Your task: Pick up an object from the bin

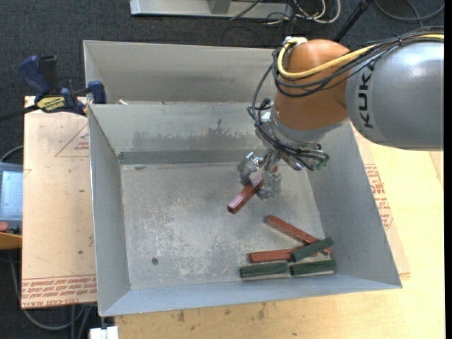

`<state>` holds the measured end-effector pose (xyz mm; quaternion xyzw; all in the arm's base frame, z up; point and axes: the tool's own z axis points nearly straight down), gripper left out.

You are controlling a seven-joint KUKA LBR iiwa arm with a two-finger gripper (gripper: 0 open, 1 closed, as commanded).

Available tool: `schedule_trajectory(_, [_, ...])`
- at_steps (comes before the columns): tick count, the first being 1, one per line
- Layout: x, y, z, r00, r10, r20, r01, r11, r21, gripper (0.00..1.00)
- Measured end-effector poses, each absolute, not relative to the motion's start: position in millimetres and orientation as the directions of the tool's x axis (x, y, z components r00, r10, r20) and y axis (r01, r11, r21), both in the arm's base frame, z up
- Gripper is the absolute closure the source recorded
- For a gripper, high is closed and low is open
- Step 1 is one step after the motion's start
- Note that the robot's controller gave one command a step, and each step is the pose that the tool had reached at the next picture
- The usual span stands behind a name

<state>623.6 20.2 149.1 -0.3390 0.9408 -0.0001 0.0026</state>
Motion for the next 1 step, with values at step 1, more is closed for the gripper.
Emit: schedule_trajectory(1, [625.3,21.1,193.9,-0.772,-0.635,-0.007,-0.635,0.772,-0.004,1.0])
